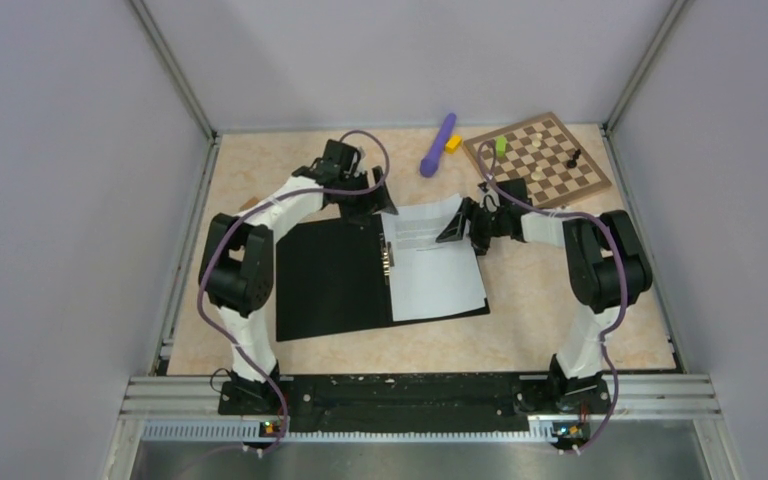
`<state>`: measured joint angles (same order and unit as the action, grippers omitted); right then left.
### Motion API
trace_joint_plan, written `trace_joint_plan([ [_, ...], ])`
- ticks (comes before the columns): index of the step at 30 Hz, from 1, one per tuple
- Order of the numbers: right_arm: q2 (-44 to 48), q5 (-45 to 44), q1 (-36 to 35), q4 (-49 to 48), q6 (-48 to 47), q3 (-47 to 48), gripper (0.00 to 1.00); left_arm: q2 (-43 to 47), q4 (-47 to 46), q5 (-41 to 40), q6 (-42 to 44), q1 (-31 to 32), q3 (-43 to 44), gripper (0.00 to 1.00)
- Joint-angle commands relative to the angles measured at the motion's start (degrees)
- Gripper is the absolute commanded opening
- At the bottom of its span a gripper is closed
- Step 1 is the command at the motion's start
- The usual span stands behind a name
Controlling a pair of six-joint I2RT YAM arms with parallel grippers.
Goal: Put the files into the folder
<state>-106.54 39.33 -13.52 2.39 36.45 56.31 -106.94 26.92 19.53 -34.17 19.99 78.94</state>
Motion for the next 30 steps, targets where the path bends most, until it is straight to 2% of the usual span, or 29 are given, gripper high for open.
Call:
trace_joint_plan([
  [1,0.77,-4.38,-0.52,1.61,-2.17,0.54,0.64,-8.70,0.94,-3.76,-2.54,1.45,11.45,0.85],
  [11,3.23,-5.42,-0.64,2.62,-1.99,-0.26,0.64,-17.21,-2.75,-8.45,-4.00,2.24,17.83,0.83],
  [16,5.56,-7.00,-0.97,6.16,-3.80,-0.10,0.64,-19.51,-2.61,-6.92,-2.65,2.23,21.18,0.83],
  [19,8.52,-9.96,-1.35,10.19,-6.56,0.25,0.69,-20.36,-2.31,-5.58,-2.66,2.26,22.51,0.83],
  [30,12.00,-7.46,-1.29,9.64,-7.33,-4.77,0.70,-22.46,-2.68,-4.99,-3.22,2.25,23.65,0.83],
])
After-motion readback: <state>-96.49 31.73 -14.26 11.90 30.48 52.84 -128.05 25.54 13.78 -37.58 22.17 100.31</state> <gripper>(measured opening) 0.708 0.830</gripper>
